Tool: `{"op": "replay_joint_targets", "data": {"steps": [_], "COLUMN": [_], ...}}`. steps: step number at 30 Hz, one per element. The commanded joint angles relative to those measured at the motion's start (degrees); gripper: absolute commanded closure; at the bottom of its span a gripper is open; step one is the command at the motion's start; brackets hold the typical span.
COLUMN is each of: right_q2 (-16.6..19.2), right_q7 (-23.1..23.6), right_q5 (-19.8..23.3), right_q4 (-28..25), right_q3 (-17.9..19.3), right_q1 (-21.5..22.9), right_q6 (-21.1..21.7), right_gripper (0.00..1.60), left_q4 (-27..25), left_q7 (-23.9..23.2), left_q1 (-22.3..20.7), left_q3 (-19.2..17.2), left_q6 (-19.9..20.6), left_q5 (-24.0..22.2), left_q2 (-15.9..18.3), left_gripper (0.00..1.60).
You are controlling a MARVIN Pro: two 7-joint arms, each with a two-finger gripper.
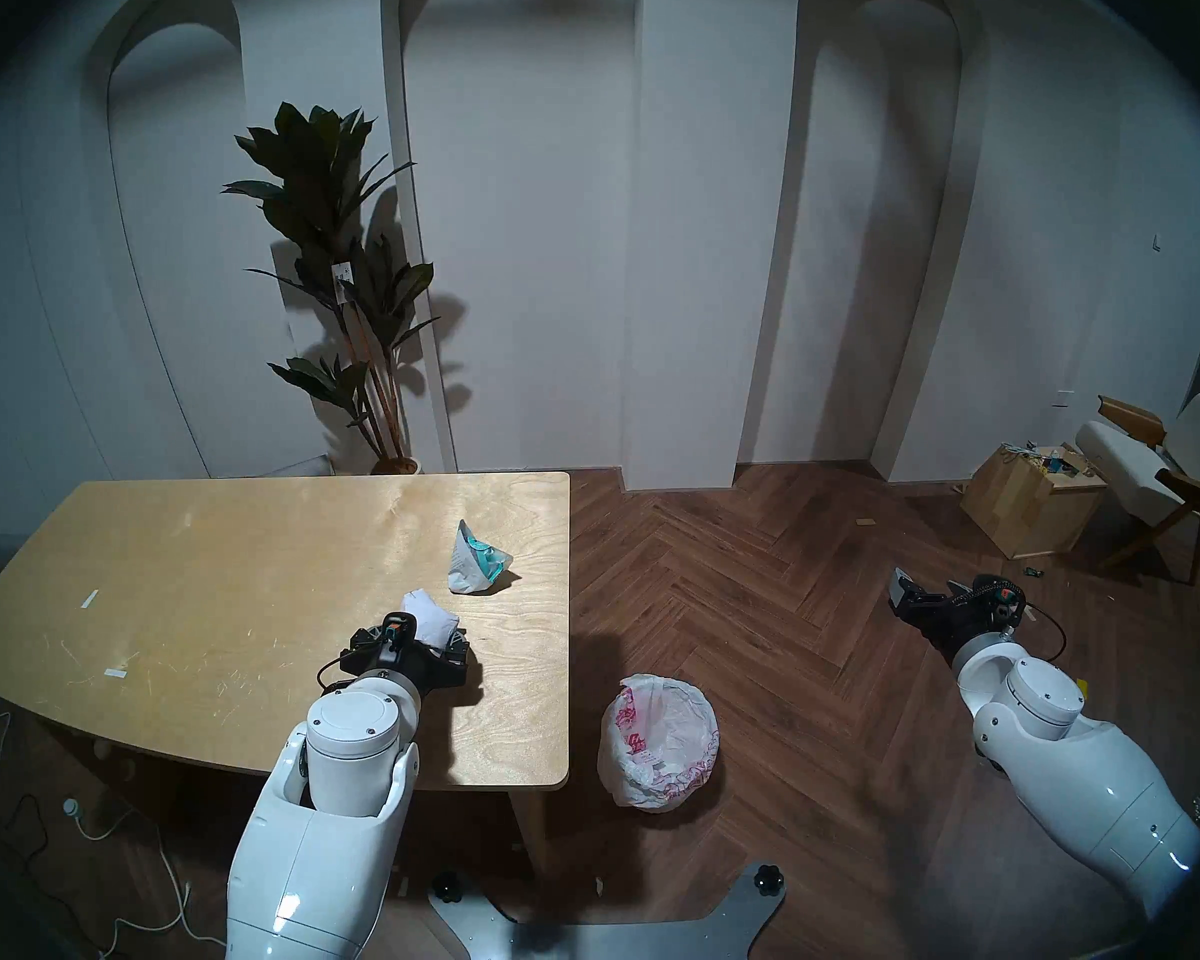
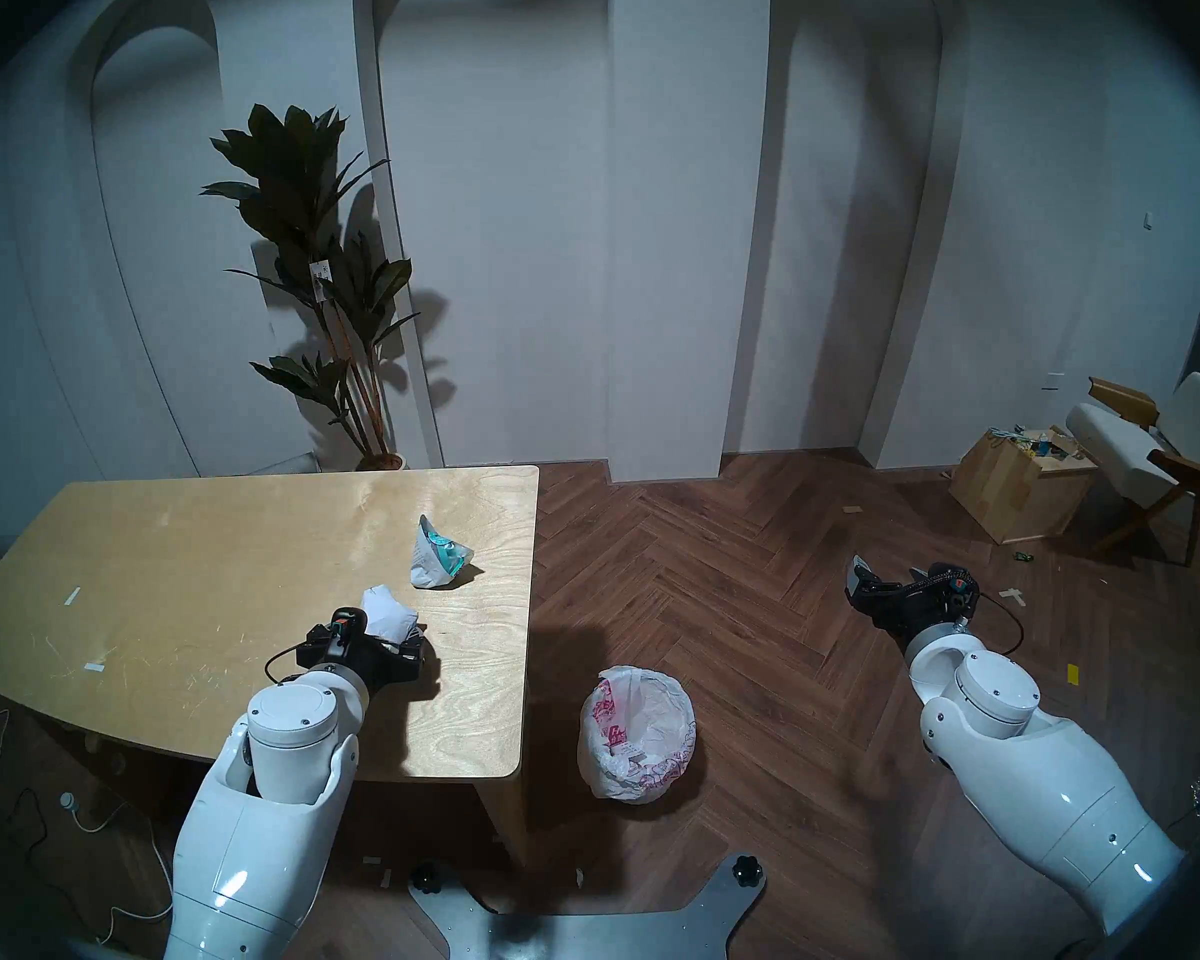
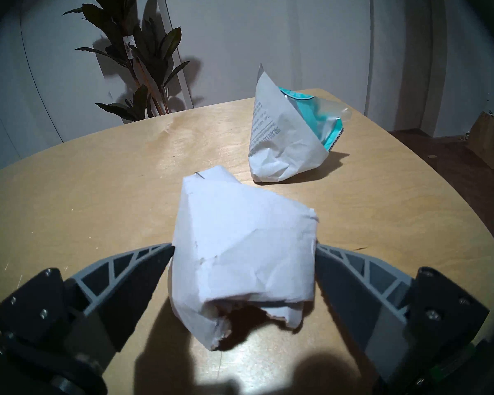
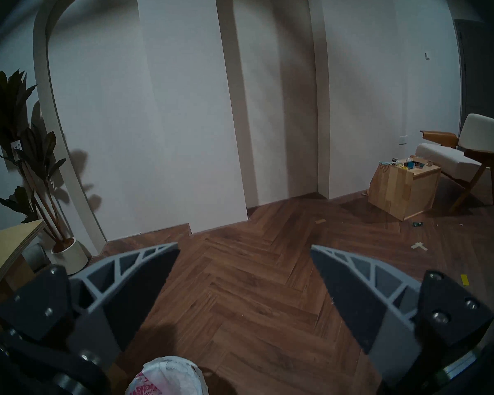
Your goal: Put the trash into the trash bin on the ground
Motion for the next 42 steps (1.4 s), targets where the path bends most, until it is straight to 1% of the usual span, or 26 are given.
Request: {"op": "replay_joint_targets", "data": {"steps": [1, 4, 7, 12, 13, 14, 15, 16, 17, 23, 26, 28, 29, 35, 38, 41, 42], "right_q2": [3.2, 3.5, 3.7, 3.9, 4.0, 4.0, 4.0, 4.0, 4.0, 4.0, 4.0, 4.1, 4.1, 4.1, 4.1, 4.0, 4.0], "right_q7": [-2.7, -3.9, -4.7, -5.4, -5.5, -5.6, -5.6, -5.6, -5.7, -5.7, -5.8, -5.8, -5.8, -5.9, -5.8, -5.8, -5.8], "right_q5": [3.3, 4.7, 5.7, 6.8, 7.0, 7.1, 7.1, 7.2, 7.2, 7.4, 7.4, 7.5, 7.5, 7.6, 7.6, 7.5, 7.5], "right_q4": [-6.5, -8.1, -9.0, -10.1, -10.2, -10.3, -10.4, -10.4, -10.5, -10.6, -10.6, -10.6, -10.6, -10.6, -10.6, -10.5, -10.5], "right_q3": [4.3, 5.8, 6.9, 8.1, 8.3, 8.5, 8.5, 8.6, 8.7, 8.9, 8.9, 8.9, 8.9, 8.9, 8.8, 8.8, 8.8], "right_q1": [-5.0, -6.4, -7.3, -8.4, -8.5, -8.7, -8.7, -8.8, -8.8, -8.9, -9.0, -9.0, -9.0, -9.0, -8.9, -8.9, -8.9], "right_q6": [4.0, 5.9, 7.2, 8.6, 8.8, 8.9, 9.0, 9.1, 9.1, 9.4, 9.4, 9.4, 9.4, 9.4, 9.4, 9.4, 9.4], "right_gripper": [0.00, 0.00, 0.00, 0.00, 0.00, 0.00, 0.00, 0.00, 0.00, 0.00, 0.00, 0.00, 0.00, 0.00, 0.00, 0.00, 0.00], "left_q4": [0.3, 0.4, -0.1, 0.1, 0.7, 1.3, 1.9, 2.2, 2.4, 2.8, 2.6, 0.0, -1.0, -6.8, -8.4, -10.9, -10.9], "left_q7": [2.3, 3.2, 3.9, 3.4, 2.5, 2.4, 2.1, 1.7, 1.0, -0.5, -0.7, -0.3, 0.0, 1.7, 2.1, 2.4, 2.4], "left_q1": [-2.6, -2.5, -2.3, -2.0, -2.4, -2.7, -2.9, -3.1, -3.1, -2.8, -2.3, -1.0, -0.5, 0.6, 0.5, 0.6, 0.6], "left_q3": [-0.4, -0.3, -0.5, -1.2, -1.6, -1.6, -1.8, -2.1, -2.3, -2.9, -3.0, -2.8, -2.5, -2.5, -2.5, -2.4, -2.4], "left_q6": [-5.1, -7.3, -8.4, -8.8, -7.8, -7.4, -7.4, -6.7, -6.7, -6.3, -7.3, -7.9, -8.9, -7.5, -8.0, -7.6, -7.6], "left_q5": [1.2, 2.0, 2.3, 1.4, 0.4, 0.4, 0.0, -0.7, -1.3, -3.3, -3.5, -2.8, -2.0, -0.2, 0.2, 0.6, 0.6], "left_q2": [-0.4, -0.2, -0.3, -0.4, -0.6, -0.5, -0.5, -0.7, -0.6, -0.9, -1.0, -0.9, -0.5, -0.3, -0.2, -0.2, -0.2], "left_gripper": [0.00, 0.00, 0.00, 0.00, 0.00, 0.48, 0.88, 1.12, 1.60, 1.60, 1.60, 1.60, 1.60, 1.60, 1.60, 1.60, 1.60]}}
